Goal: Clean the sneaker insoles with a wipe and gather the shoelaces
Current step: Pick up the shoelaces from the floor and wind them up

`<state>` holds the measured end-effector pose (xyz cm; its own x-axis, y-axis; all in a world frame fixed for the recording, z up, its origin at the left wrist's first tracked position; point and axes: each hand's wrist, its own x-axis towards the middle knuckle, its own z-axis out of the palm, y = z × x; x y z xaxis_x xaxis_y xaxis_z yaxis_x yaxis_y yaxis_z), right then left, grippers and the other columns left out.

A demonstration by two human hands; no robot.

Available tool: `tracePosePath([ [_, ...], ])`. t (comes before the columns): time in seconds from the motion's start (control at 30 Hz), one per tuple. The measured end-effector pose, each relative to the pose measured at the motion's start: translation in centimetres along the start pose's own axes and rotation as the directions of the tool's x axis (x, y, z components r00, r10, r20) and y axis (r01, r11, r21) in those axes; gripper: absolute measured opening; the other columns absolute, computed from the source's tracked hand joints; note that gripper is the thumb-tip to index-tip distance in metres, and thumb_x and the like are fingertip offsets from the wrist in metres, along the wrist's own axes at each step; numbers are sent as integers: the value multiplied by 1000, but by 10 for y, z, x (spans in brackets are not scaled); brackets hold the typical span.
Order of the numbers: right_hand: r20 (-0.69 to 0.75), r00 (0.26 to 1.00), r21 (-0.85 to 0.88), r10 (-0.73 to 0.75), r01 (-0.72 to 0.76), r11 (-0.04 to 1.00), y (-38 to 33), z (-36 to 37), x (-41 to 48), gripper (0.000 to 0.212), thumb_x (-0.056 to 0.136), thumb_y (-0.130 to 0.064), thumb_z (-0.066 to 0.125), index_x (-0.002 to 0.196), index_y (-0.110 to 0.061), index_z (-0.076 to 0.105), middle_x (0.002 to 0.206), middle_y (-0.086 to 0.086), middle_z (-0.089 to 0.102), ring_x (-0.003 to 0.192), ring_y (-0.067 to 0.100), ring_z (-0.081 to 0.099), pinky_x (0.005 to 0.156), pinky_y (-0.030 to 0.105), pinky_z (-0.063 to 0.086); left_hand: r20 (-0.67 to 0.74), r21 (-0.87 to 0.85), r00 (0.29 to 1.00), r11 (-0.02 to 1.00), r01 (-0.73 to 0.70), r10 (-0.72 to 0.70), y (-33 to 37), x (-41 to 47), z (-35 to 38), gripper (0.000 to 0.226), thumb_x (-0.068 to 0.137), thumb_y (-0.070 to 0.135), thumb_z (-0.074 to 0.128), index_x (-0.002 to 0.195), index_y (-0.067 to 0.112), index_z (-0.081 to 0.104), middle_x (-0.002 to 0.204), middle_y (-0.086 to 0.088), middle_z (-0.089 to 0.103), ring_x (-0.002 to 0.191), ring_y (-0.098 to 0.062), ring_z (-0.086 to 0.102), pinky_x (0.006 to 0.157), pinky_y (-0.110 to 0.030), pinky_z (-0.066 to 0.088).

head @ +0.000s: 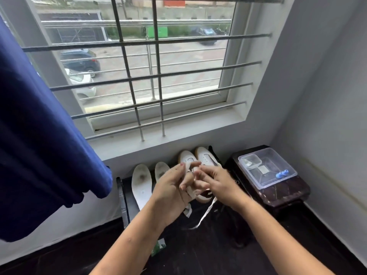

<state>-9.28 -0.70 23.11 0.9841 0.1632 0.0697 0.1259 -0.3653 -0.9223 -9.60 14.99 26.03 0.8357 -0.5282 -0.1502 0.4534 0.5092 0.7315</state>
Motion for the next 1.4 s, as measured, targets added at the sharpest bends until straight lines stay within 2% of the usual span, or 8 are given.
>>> tracePosePath([
  [0.17,69,997,20,-44,42,999,-1,15,-8,24,96,-29,42,100,-29,66,87,3,67,68,16,63,60,34,47,-109,44,991,996,-72,77,9,0,-7,41,101,23,28,122,3,56,54,0,41,75,-23,66,88,-47,49],
  [0.37,69,997,19,-19,18,1000,-6,17,-1,22,98,-21,46,80,-24,59,57,-13,48,52,-2,40,51,16,33,-113,-58,988,992,-110,103,17,-3,1,40,96,23,36,130,8,51,50,-1,43,56,-18,57,67,-29,47],
  [0.5,229,973,-55,13,-1,998,-14,34,-10,33,97,-19,46,69,-33,56,59,-11,42,53,3,38,53,26,32,-166,-94,963,969,-228,211,21,-2,1,36,101,24,32,132,14,47,50,-1,48,75,-24,69,84,-34,52],
  [0.63,321,947,-241,-26,108,965,-35,22,-14,28,97,-28,47,70,-30,54,62,-9,45,59,5,41,57,26,36,-180,260,947,941,-217,268,21,2,-22,43,102,23,31,144,19,31,63,-7,65,93,-30,65,93,-35,46],
  [0.8,112,976,-274,-186,211,938,-63,-12,3,26,92,-25,57,67,-34,58,59,-16,56,56,0,48,55,16,36,-17,538,1000,843,19,-12,16,-20,-28,44,100,22,33,137,-2,37,63,-11,65,60,-22,66,72,-32,56],
  [0.97,-47,989,-48,-140,138,989,-52,-3,22,22,89,-31,57,72,-19,64,58,-3,49,55,12,40,54,29,32,219,96,964,987,130,-148,24,-38,-17,41,96,32,34,102,3,62,38,0,39,28,-9,38,83,-42,55],
  [1.2,191,980,-63,-47,60,996,-35,55,-13,30,92,-27,51,81,1,58,62,-1,47,55,4,41,52,25,34,110,-259,984,960,-106,138,43,-28,-17,44,99,32,32,134,13,51,51,0,47,43,-12,49,89,-38,53],
  [1.4,207,965,-267,-161,214,940,-70,18,-8,29,94,-31,53,66,-37,51,55,-13,49,53,1,42,53,18,32,-145,506,967,855,-109,209,41,-17,-36,43,101,32,25,143,24,33,86,-15,71,81,-27,69,82,-32,55],
])
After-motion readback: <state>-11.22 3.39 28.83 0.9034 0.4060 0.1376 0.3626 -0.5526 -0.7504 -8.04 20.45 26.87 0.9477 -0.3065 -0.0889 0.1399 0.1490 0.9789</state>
